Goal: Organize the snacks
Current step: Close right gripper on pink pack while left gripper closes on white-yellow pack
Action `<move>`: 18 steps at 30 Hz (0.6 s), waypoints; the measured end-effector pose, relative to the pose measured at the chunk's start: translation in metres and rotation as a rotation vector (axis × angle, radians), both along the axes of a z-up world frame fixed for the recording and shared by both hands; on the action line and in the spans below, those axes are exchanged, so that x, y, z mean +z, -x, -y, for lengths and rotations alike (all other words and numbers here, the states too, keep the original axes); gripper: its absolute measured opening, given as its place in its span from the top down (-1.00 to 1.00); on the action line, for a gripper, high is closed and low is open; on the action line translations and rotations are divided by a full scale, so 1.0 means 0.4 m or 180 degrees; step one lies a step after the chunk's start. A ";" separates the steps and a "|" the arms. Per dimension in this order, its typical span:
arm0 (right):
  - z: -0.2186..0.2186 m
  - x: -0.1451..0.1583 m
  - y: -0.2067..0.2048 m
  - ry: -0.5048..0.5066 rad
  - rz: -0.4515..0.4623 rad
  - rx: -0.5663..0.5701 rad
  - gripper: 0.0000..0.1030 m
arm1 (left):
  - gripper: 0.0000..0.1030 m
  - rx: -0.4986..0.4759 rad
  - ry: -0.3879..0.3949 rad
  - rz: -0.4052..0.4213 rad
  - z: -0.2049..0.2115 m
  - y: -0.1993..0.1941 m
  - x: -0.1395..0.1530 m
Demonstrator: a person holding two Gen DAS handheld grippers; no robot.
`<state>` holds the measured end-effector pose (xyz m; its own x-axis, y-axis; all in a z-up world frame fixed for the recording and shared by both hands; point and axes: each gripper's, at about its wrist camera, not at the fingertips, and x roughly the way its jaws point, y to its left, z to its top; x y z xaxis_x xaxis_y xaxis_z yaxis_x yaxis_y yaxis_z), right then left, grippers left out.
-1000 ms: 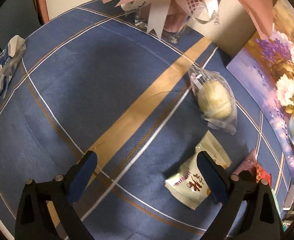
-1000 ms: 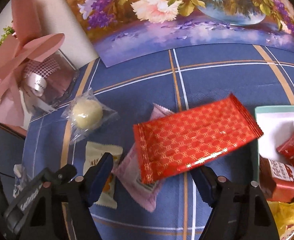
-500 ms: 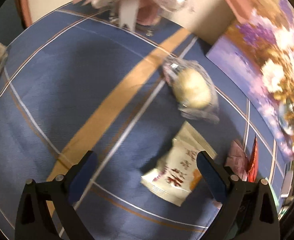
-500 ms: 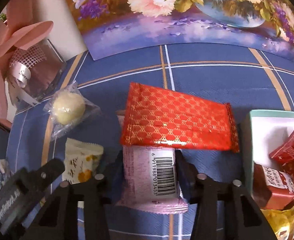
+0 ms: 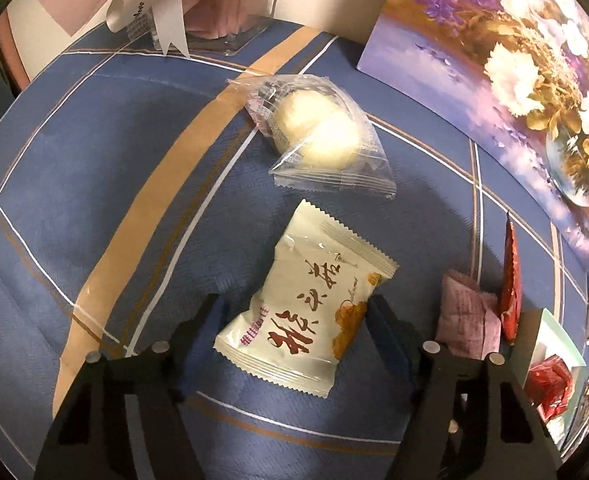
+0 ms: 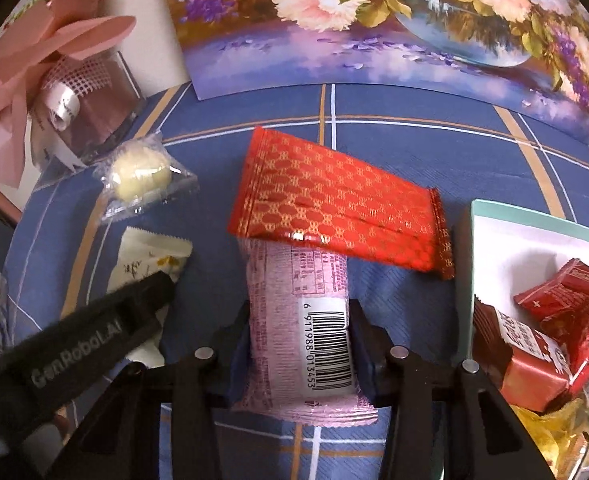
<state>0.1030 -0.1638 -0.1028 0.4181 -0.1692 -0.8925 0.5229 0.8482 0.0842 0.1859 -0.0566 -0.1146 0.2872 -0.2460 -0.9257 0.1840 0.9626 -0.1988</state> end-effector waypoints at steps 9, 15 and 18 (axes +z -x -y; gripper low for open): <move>-0.029 0.024 0.056 -0.0095 -0.0110 0.0012 0.21 | -0.12 0.0076 0.0127 -0.0119 -0.027 0.040 0.039; -0.046 0.087 0.131 -0.0126 -0.0021 0.0001 0.21 | -0.12 0.0177 0.0316 -0.0100 -0.055 0.094 0.105; -0.042 0.121 0.181 -0.0219 0.0071 -0.0052 0.21 | -0.12 0.0152 0.0403 -0.0053 -0.045 0.130 0.143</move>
